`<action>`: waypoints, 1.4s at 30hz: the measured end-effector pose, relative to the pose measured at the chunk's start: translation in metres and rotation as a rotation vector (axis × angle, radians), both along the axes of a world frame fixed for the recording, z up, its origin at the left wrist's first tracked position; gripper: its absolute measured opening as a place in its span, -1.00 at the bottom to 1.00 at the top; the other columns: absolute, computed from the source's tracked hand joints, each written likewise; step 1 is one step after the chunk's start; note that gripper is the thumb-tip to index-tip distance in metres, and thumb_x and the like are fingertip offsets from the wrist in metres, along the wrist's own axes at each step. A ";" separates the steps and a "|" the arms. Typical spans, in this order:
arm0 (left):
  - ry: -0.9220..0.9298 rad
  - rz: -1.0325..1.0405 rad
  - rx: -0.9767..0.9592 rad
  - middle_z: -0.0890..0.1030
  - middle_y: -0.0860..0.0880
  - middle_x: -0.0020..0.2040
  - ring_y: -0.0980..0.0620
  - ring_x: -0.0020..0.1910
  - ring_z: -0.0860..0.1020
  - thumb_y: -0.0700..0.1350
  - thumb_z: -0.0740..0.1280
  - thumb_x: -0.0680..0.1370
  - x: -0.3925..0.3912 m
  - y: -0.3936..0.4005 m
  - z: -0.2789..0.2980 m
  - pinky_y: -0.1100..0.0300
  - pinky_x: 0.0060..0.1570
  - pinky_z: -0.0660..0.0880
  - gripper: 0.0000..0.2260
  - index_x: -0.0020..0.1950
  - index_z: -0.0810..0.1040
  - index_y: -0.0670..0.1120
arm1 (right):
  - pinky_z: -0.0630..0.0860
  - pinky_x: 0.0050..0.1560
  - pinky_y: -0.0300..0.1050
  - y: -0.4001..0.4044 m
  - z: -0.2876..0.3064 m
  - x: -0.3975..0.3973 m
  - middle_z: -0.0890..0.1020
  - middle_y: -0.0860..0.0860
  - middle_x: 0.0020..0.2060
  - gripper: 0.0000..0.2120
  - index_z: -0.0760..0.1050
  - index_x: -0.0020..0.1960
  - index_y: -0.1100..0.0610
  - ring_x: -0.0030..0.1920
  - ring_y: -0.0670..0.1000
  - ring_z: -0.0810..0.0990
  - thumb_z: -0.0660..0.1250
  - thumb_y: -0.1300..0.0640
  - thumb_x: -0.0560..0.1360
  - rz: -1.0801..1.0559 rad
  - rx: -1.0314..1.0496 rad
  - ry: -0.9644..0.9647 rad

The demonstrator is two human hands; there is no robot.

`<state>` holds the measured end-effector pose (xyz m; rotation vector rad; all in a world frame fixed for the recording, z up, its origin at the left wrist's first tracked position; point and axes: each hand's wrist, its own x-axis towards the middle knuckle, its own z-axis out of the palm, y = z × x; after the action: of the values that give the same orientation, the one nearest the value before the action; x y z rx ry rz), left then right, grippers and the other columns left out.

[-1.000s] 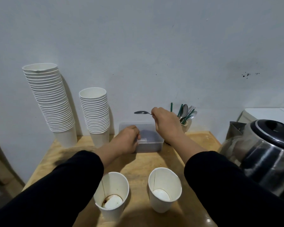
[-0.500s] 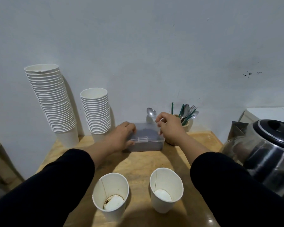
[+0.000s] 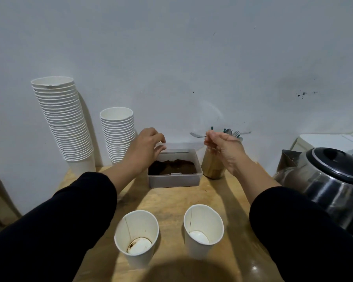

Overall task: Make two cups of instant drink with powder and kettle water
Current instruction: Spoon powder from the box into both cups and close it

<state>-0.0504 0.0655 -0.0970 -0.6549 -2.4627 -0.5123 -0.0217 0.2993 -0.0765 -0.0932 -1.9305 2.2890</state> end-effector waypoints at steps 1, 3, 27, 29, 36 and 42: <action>0.016 0.020 0.001 0.57 -0.14 -0.01 -0.10 0.01 0.51 -0.11 0.42 0.50 -0.002 0.001 0.002 0.15 -0.17 0.38 -0.85 0.01 0.63 -0.15 | 0.46 -0.19 -0.22 0.001 0.002 0.001 0.61 0.04 -0.28 -0.85 0.56 -0.08 0.20 -0.23 -0.05 0.58 0.30 0.13 0.53 -0.010 0.008 0.014; 0.008 0.050 0.017 0.58 -0.13 -0.01 -0.10 0.01 0.52 -0.11 0.41 0.51 -0.005 0.003 0.005 0.15 -0.17 0.37 -0.85 0.02 0.64 -0.15 | 0.40 -0.32 -0.26 0.004 0.006 0.004 0.56 0.02 -0.39 -0.73 0.52 -0.16 0.21 -0.36 -0.07 0.51 0.18 0.09 0.60 0.002 0.038 0.017; -0.142 -0.045 -0.052 0.57 -0.14 0.13 -0.05 0.00 0.63 -0.41 0.28 0.52 -0.022 -0.002 0.014 0.27 -0.08 0.48 -0.69 0.21 0.59 -0.18 | 0.54 -0.11 -0.04 -0.042 -0.058 -0.029 0.66 0.02 -0.24 -0.72 0.57 -0.03 0.13 -0.30 -0.05 0.57 0.10 0.09 0.61 -0.039 0.601 -0.159; -0.138 -0.045 -0.045 0.57 -0.14 0.13 -0.05 0.00 0.64 -0.42 0.28 0.52 -0.023 -0.002 0.014 0.26 -0.07 0.49 -0.69 0.21 0.59 -0.18 | 0.52 -0.20 -0.13 -0.042 -0.060 -0.031 0.65 0.03 -0.24 -0.72 0.57 0.01 0.18 -0.32 -0.06 0.56 0.10 0.11 0.61 -0.020 0.577 -0.180; -0.135 -0.055 -0.028 0.58 -0.14 0.11 -0.05 -0.01 0.63 -0.42 0.29 0.52 -0.026 -0.003 0.013 0.13 0.02 0.57 -0.68 0.21 0.60 -0.17 | 0.46 -0.53 -0.38 -0.044 -0.058 -0.030 0.64 0.04 -0.21 -0.75 0.55 0.04 0.21 -0.37 -0.08 0.56 0.11 0.18 0.61 0.047 0.512 -0.224; -0.154 -0.046 -0.006 0.59 -0.16 0.11 -0.06 0.00 0.64 -0.42 0.29 0.52 -0.026 -0.003 0.013 0.15 0.04 0.56 -0.69 0.20 0.60 -0.18 | 0.44 -0.54 -0.36 -0.044 -0.055 -0.031 0.65 0.02 -0.28 -0.75 0.55 0.02 0.24 -0.43 -0.11 0.56 0.12 0.18 0.61 0.084 0.475 -0.274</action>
<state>-0.0761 0.0625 -0.0845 -0.6997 -2.5985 -0.5928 -0.0527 0.2558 -0.1319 -0.2875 -2.6070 1.8752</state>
